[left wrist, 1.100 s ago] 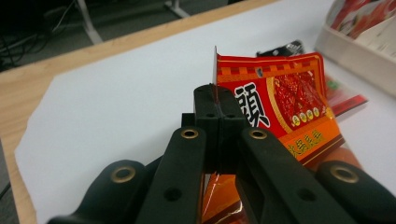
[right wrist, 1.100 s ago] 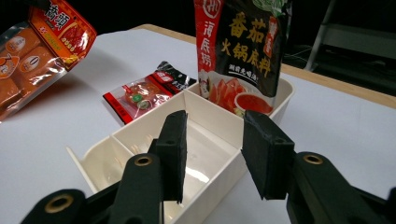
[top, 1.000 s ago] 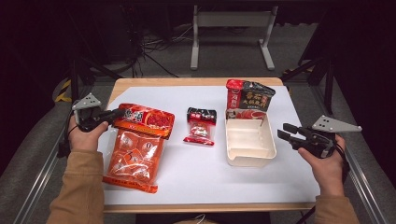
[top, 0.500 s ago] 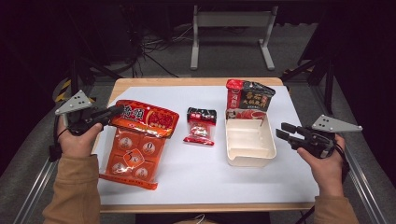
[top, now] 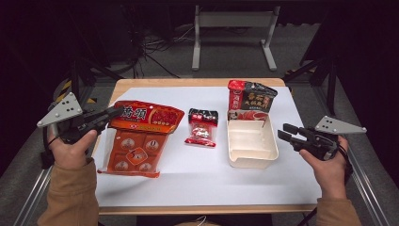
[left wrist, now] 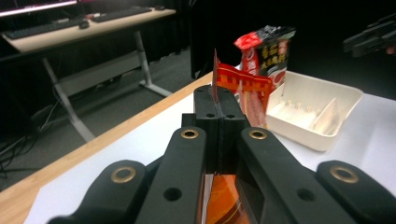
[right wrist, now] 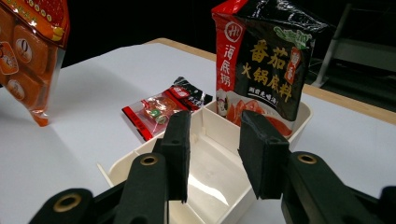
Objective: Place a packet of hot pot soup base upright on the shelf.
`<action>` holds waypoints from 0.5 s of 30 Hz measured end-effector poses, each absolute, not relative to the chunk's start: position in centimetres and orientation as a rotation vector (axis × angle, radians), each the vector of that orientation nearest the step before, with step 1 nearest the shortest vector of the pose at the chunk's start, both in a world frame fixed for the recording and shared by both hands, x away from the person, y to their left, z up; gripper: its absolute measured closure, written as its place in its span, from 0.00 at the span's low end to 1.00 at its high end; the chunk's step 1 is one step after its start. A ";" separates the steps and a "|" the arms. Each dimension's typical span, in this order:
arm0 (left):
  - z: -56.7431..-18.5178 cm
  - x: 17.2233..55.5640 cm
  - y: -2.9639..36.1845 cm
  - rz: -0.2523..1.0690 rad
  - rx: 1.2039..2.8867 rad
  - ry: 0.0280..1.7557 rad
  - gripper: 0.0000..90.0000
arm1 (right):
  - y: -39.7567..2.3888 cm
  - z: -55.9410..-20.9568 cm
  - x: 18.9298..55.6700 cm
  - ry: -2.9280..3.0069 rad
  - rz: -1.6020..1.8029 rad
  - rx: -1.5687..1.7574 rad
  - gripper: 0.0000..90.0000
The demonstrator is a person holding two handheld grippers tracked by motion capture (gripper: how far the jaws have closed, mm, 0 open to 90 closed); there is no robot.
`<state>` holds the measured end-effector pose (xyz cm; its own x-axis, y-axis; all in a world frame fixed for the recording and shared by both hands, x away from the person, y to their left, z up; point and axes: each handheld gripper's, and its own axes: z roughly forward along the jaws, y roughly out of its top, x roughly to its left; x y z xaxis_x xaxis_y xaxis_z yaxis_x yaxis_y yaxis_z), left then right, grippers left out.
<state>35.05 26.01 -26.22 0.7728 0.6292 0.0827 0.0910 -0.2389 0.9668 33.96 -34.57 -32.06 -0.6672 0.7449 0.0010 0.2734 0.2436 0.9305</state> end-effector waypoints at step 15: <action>-24.8 33.0 25.4 0.597 1.717 0.492 1.00 | -32.7 -31.9 34.2 2.116 1.427 0.879 0.71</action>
<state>33.04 25.42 -24.82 0.7791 0.6134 0.1291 0.0098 -0.2178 0.9759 34.17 -32.73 -31.94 -0.7020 0.7121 -0.0079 0.2599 0.2665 0.9281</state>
